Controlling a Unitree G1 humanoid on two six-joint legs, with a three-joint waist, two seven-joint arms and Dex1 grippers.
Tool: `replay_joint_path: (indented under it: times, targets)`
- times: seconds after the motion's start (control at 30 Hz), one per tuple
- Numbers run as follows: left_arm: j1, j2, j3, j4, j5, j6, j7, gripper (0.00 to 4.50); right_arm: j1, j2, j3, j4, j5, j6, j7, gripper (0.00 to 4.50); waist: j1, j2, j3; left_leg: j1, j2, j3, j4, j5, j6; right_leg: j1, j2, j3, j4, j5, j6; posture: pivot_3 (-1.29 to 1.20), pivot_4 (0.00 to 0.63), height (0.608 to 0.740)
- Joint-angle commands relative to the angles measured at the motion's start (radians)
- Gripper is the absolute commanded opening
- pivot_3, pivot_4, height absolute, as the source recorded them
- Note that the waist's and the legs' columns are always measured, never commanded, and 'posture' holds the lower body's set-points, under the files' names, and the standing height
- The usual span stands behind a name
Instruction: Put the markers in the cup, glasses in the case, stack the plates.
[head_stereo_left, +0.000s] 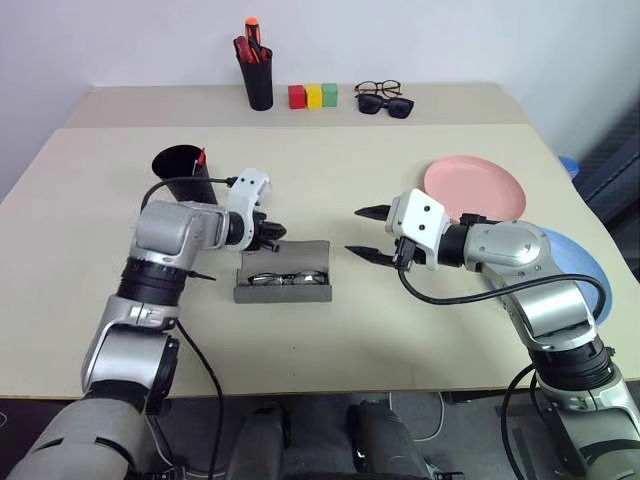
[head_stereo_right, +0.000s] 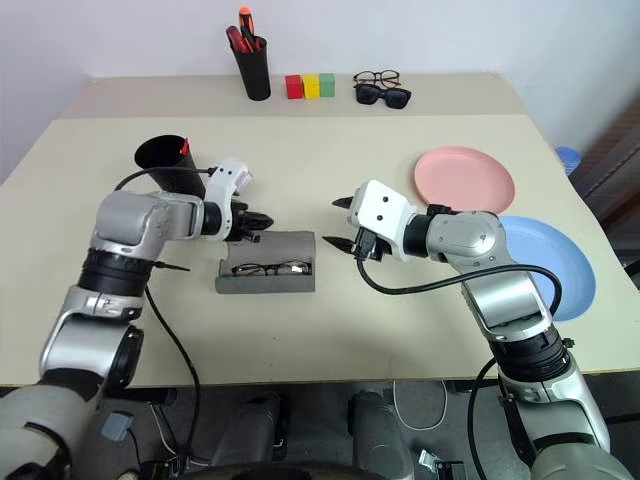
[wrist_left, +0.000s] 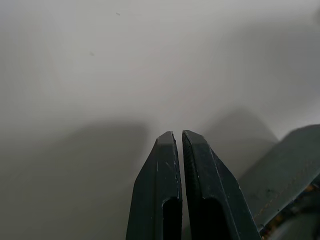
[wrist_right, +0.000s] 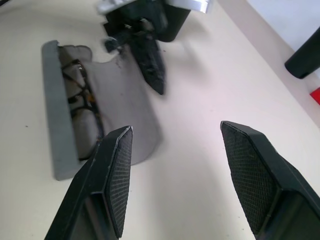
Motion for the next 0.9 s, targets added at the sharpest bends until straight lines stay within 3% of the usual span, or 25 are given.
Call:
replay_joint_path:
  times: [0.03,0.3,0.57,0.67,0.8,0.9]
  targets:
    - [0.079,0.050,0.025,-0.189,-0.043,0.062,-0.013,0.20,-0.021,-0.011,-0.022,0.010,0.002,-0.031,-0.015,2.83,0.000,0.000,0.000,0.000,0.000,0.000,0.000,0.000,0.000,0.000,0.000,0.000,0.000,0.000,0.000,0.00,0.150,0.740]
    - [0.314,0.166,0.120,-0.563,-0.144,0.133,-0.026,0.20,-0.034,-0.018,-0.010,0.100,-0.018,-0.100,-0.028,2.83,0.000,0.000,0.000,0.000,0.001,0.000,0.000,0.000,0.000,0.000,0.000,0.001,0.000,0.000,0.000,0.00,0.150,0.740]
    - [0.497,0.253,0.167,-0.692,-0.172,0.096,-0.021,0.20,-0.049,-0.020,-0.009,0.225,-0.072,-0.165,-0.069,2.83,0.004,0.000,0.000,0.000,0.001,0.001,0.000,0.000,0.000,0.001,-0.001,0.001,-0.001,0.000,0.000,0.00,0.150,0.740]
    - [0.560,0.254,0.187,-0.725,-0.152,-0.042,-0.028,0.20,-0.063,-0.037,-0.018,0.297,-0.110,-0.170,-0.100,2.83,0.003,0.000,0.000,0.001,0.001,0.001,0.000,0.000,0.000,0.001,-0.001,0.001,-0.001,0.000,0.000,0.00,0.150,0.740]
    - [0.607,0.163,0.250,-0.751,-0.133,-0.343,-0.045,0.20,-0.139,-0.035,-0.063,0.456,-0.135,-0.068,-0.182,2.83,0.006,0.000,0.000,0.001,0.001,0.002,0.000,0.000,0.000,0.000,-0.002,0.001,-0.001,0.000,0.000,0.00,0.150,0.740]
    - [0.610,0.148,0.240,-0.743,-0.130,-0.419,-0.059,0.11,-0.170,-0.025,-0.080,0.535,-0.129,-0.031,-0.211,3.70,0.007,0.000,0.000,0.000,0.001,0.002,-0.001,0.000,0.000,0.001,-0.002,0.001,-0.001,0.000,0.000,0.00,0.150,0.740]
